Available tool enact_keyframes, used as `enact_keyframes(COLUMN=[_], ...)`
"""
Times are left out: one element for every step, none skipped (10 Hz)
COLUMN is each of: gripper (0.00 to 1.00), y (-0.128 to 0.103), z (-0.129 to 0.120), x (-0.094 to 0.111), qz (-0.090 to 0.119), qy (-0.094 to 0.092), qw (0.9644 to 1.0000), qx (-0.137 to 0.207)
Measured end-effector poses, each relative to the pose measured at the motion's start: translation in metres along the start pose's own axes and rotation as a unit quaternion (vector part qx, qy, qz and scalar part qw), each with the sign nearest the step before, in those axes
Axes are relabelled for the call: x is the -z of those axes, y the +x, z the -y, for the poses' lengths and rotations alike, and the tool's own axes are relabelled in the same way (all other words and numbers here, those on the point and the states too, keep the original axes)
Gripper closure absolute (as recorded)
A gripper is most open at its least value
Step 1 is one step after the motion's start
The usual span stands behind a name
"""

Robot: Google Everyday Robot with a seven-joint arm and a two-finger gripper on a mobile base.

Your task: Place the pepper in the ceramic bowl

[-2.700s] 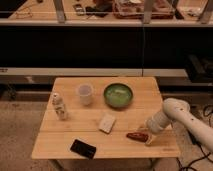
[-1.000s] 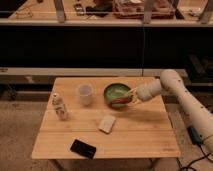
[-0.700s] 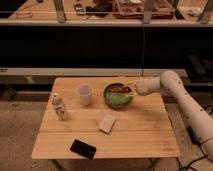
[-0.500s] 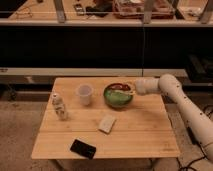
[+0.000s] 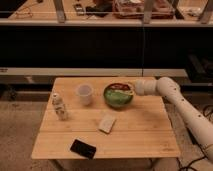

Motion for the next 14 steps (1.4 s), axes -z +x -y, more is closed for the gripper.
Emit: enact_keyframes(gripper=[0.82,0.82,0.80,0.73,0.66,0.53,0.44,0.39,0.38,0.38,0.38,0.38,0.38,0.38], y=[0.002,0.004,0.006,0.008,0.009,0.011,0.012,0.012,0.012,0.013,0.012,0.012,0.011,0.011], z=[-0.004,-0.007,-0.011,-0.014,-0.017,-0.019,-0.019,-0.018,-0.018,-0.019,-0.018,-0.019,-0.019,-0.018], x=[-0.005,-0.008,-0.011,-0.011,-0.012,-0.014,-0.016,-0.017,-0.016,-0.016,-0.016,-0.017,-0.018,-0.017], qz=[-0.005,-0.010,-0.014,-0.018,-0.020,-0.025,-0.027,-0.027,-0.027,-0.028,-0.028,-0.027,-0.026,-0.027], qy=[-0.009,-0.016,-0.025,-0.035,-0.041,-0.047,-0.049,-0.050,-0.049,-0.049,-0.049,-0.050,-0.050,-0.050], qw=[0.9999,0.9998,0.9996,0.9992,0.9989,0.9985,0.9984,0.9984,0.9984,0.9984,0.9984,0.9984,0.9984,0.9984], qx=[0.004,0.006,0.006,0.008,0.008,0.008,0.003,0.002,0.002,0.001,0.001,0.001,0.002,0.002])
